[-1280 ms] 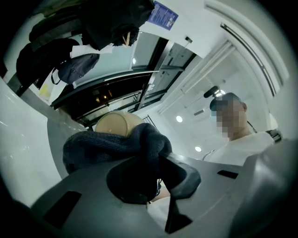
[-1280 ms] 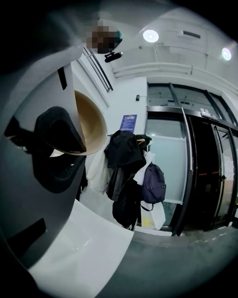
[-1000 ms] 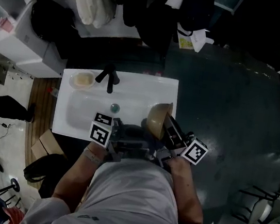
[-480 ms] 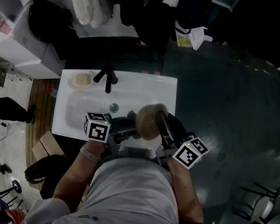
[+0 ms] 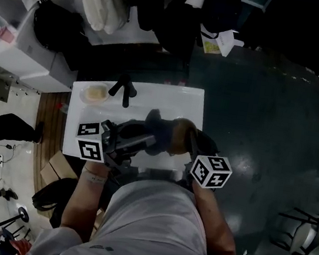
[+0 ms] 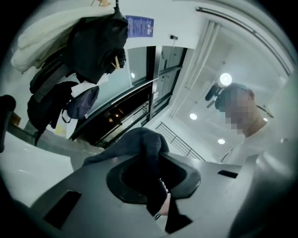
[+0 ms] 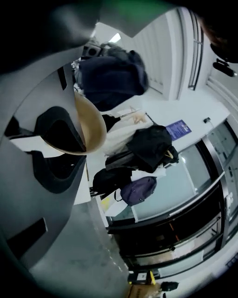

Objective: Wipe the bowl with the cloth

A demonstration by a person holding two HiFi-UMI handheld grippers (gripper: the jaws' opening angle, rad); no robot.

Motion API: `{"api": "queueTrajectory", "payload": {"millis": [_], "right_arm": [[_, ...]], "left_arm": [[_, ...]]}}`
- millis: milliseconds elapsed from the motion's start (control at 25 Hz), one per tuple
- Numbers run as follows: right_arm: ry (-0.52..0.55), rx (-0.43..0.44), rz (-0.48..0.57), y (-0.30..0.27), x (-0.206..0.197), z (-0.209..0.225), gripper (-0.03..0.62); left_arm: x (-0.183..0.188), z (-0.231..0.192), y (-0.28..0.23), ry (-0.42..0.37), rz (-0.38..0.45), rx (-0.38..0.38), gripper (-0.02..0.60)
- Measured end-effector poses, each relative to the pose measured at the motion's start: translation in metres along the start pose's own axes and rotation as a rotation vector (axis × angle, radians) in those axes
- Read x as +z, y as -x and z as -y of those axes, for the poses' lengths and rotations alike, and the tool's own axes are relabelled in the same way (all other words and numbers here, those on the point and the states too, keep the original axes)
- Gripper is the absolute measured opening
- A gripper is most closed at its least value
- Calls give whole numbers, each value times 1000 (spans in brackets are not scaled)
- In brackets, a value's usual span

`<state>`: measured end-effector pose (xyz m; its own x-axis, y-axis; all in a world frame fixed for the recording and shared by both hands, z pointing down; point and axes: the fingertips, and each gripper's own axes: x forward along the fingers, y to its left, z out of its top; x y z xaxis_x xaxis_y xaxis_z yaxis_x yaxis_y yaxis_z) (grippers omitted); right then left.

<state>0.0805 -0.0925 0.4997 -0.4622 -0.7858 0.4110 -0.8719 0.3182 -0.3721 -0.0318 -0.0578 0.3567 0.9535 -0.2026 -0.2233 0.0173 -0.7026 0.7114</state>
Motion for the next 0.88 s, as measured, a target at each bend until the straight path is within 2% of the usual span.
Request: {"api": "queueTrajectory", "payload": {"millis": [120,200,240,320,440,520,640,760,880], "right_arm": [[72,21,-57,-8,-9,-16,31],[91,31,-53,-10,-6,-24,31],[98,27,-44,-9,-3,-25,31],[112,6,-26,-6,4,-23,31],[136,-43,-21,0,8,-14,31],[171,-74,-40,0,5,-9,32],[195,-101,-75,-1,-3,-3,32],[183,-122,-108,-4,-11,7,31],[161,-144,-133,-5,-21,17,31]], "left_arm": [[6,15,-19,10,19,-93,71],[-1,11,-29,31,0,-90,71],[-8,3,-33,35,-24,-49,71],[-26,-22,-34,-8,-113,110,71],[-56,-62,-24,-202,-310,381,72],[-68,-77,-17,-283,-380,482,72],[-76,-80,-18,-281,-399,511,117],[-80,-75,-24,-306,-420,513,225],[-76,-71,-24,-378,-420,550,235]]}}
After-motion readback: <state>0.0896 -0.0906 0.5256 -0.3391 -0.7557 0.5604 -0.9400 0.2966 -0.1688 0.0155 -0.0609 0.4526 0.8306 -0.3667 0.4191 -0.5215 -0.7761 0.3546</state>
